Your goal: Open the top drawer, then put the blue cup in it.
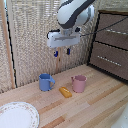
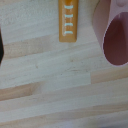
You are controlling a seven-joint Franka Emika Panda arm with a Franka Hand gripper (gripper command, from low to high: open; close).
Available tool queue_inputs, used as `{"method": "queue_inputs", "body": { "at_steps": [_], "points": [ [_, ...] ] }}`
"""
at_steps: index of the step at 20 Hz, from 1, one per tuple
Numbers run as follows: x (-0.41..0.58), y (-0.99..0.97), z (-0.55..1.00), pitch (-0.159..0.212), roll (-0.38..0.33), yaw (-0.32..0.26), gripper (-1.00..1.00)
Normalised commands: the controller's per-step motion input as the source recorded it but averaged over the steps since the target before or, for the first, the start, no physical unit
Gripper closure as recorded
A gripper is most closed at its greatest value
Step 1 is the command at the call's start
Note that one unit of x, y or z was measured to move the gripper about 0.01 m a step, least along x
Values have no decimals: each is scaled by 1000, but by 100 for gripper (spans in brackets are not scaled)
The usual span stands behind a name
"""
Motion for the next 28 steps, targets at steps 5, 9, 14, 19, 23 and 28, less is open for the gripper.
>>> {"method": "queue_inputs", "body": {
  "at_steps": [5, 9, 14, 19, 23, 28],
  "points": [
    [-88, -31, 197, -21, -256, 103, -100],
    [-69, -132, 544, -27, -214, 98, -100],
    [-89, -235, 529, -36, -201, 103, -100],
    [-144, -288, 147, -89, -277, 154, -100],
    [-105, -212, 5, -80, -326, 169, -100],
    [-53, -227, -27, -25, -367, 134, -100]
  ]
}}
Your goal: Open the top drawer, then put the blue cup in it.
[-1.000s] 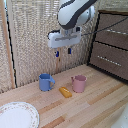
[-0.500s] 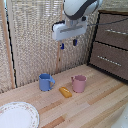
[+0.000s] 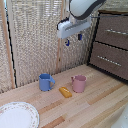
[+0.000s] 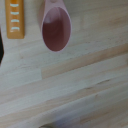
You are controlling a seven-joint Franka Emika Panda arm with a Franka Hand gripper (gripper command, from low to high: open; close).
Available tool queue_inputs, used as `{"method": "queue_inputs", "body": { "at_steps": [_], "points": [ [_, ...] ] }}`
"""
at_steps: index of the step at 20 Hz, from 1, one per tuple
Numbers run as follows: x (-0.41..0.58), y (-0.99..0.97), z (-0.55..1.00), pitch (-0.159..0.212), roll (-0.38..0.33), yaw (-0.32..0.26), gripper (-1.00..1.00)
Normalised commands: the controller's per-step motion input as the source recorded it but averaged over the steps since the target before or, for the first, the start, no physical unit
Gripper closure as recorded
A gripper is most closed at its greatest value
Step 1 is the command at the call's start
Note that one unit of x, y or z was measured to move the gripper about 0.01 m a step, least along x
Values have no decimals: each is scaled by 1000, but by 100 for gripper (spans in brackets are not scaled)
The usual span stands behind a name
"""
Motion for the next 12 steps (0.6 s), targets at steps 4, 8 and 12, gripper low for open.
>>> {"method": "queue_inputs", "body": {
  "at_steps": [4, 8, 12],
  "points": [
    [-7, -214, -85, 0, -375, 102, -100],
    [0, -171, -103, 0, -375, 83, -100],
    [0, -181, -149, -8, -375, 98, -100]
  ]
}}
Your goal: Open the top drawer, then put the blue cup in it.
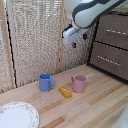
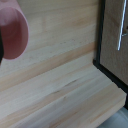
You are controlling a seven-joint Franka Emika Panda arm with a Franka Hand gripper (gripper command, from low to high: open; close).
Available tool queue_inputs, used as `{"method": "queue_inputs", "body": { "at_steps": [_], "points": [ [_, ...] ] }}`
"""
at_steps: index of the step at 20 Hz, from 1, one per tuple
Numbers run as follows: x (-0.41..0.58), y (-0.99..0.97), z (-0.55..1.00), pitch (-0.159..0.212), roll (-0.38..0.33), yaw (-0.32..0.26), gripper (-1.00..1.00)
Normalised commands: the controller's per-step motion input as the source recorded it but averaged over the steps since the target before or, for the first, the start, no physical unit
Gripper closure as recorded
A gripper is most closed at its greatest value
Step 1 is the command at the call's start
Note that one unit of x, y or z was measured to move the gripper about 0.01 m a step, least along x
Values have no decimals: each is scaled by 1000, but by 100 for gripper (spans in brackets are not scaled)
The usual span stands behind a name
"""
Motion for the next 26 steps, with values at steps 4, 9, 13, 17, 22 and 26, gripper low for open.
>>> {"method": "queue_inputs", "body": {
  "at_steps": [4, 9, 13, 17, 22, 26],
  "points": [
    [0, -181, -143, -13, -375, 108, -100],
    [0, -180, -139, -13, -375, 108, -100],
    [-39, -146, -44, -3, -374, 120, -100],
    [-161, -97, 11, -14, -359, 167, -100],
    [-123, -75, 53, -13, -353, 163, -100],
    [-29, -100, 0, -33, -372, 140, -100]
  ]
}}
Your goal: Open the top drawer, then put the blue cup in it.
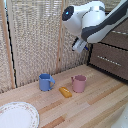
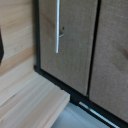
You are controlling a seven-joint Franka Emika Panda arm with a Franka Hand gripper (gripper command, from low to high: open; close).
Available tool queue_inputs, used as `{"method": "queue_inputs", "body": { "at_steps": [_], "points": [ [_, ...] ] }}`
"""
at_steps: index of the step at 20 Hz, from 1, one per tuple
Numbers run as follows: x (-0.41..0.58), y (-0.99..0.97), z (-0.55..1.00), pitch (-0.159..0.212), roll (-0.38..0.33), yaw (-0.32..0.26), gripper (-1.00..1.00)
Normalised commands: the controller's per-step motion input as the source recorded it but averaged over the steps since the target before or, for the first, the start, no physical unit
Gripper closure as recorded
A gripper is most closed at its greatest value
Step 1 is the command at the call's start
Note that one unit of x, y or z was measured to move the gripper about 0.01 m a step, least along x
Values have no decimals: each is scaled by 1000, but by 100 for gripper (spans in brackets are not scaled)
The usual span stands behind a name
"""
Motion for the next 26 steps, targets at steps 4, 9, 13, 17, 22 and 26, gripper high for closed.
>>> {"method": "queue_inputs", "body": {
  "at_steps": [4, 9, 13, 17, 22, 26],
  "points": [
    [35, -132, 0, -35, -372, 92, -100],
    [0, -536, 69, -72, -309, 16, -100],
    [0, -706, 59, -42, -274, 0, -100],
    [0, -721, 96, -17, -254, 0, -100],
    [0, -793, 205, -15, -201, 0, -100],
    [0, -752, 239, -31, -205, 0, -100]
  ]
}}
